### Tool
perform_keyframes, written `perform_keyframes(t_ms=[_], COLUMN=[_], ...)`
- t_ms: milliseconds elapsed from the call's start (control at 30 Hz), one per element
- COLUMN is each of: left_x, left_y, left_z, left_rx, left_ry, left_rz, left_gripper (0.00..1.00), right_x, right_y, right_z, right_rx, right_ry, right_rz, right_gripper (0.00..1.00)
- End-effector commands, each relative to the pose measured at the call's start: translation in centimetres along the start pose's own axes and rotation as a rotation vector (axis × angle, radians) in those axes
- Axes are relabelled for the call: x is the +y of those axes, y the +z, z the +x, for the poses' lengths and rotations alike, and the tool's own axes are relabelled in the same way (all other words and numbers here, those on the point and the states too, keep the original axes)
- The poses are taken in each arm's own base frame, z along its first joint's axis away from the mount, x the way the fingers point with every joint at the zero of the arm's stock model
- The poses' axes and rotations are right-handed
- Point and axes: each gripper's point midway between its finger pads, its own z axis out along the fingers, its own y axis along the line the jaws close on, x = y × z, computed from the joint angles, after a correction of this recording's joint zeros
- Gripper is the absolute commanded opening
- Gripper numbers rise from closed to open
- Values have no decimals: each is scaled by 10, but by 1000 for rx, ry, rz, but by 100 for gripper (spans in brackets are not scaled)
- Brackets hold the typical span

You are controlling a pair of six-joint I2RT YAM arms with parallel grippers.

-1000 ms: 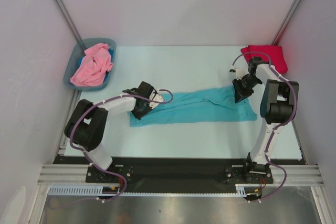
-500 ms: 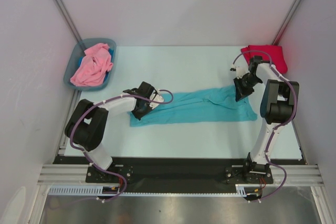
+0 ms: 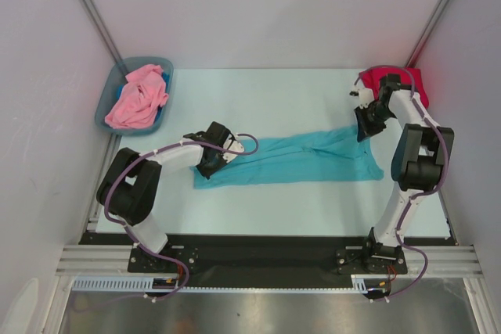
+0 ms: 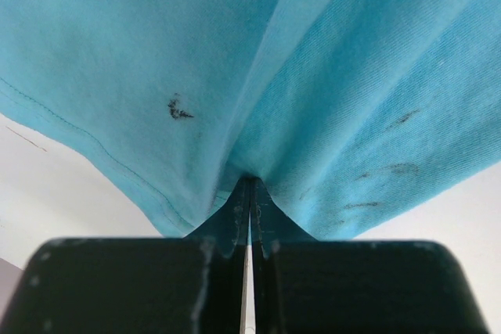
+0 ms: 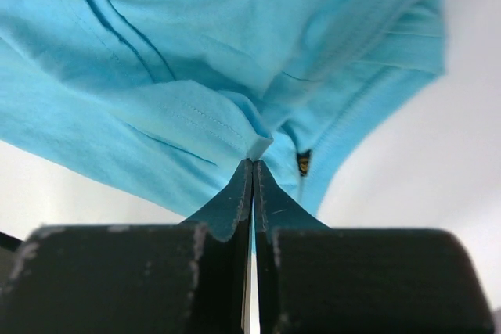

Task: Fold and stack the t-shirts
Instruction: Fold the tshirt

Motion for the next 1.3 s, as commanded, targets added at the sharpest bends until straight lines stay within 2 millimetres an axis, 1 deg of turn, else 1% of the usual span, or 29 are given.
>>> perform_keyframes(t_ms=[0, 200, 300, 467, 567, 733, 933, 1100, 1133, 1267], left_x=[-7, -7, -7, -7, -7, -7, -7, -7, -6, -6], left_y=[20, 20, 20, 19, 20, 20, 20, 20, 20, 20], left_z=[-12, -12, -12, -12, -12, -12, -12, -12, -13, -13], left_rx=[-43, -43, -43, -43, -43, -42, -44, -42, -42, -40], left_ry=[-7, -4, -4, -4, -3, -1, -1, -1, -1, -1], left_rz=[29, 30, 30, 30, 30, 30, 27, 27, 27, 26], left_gripper=[0, 0, 0, 0, 0, 0, 0, 0, 0, 0], right_x=[-10, -17, -22, -34, -39, -41, -37, -26, -19, -6], right_y=[-40, -57, -60, -71, -77, -80, -76, -67, -61, -46], right_z=[-16, -17, -13, -11, -10, -9, -7, 0, 5, 19], right_rx=[-81, -112, -112, -131, -142, -147, -145, -108, -81, -9], right_ry=[-19, -12, -1, 20, 30, 36, 42, 17, 0, -38], right_rz=[75, 106, 117, 145, 156, 161, 137, 84, 67, 34], right_gripper=[0, 0, 0, 0, 0, 0, 0, 0, 0, 0])
